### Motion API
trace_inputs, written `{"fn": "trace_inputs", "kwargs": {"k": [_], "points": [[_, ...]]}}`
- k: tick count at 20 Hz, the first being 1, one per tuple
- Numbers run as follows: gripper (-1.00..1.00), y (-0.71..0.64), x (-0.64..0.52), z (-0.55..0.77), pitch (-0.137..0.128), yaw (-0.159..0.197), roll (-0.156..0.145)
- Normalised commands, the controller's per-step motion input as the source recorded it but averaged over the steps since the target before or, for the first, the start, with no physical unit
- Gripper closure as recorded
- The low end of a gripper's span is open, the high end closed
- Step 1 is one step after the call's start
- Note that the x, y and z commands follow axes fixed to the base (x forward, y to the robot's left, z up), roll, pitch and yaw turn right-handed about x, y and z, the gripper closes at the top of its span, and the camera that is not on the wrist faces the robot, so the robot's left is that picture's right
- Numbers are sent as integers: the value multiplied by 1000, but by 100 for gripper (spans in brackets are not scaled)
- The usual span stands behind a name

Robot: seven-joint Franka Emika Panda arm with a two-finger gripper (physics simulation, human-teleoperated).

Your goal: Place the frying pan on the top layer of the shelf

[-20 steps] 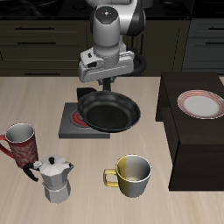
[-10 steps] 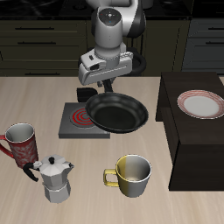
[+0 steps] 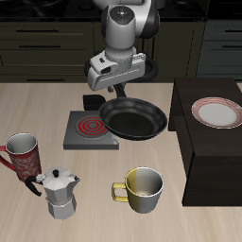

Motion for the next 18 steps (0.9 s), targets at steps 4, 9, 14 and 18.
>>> {"fn": "trace_inputs", "kwargs": {"k": [4,9,14,18], "points": [[100,76,77,59,-10,21,14],[100,103,50,-7,-2,32,20],[100,50,69,-49,2,6,10],[100,107,49,-33,10,-4,21]]}}
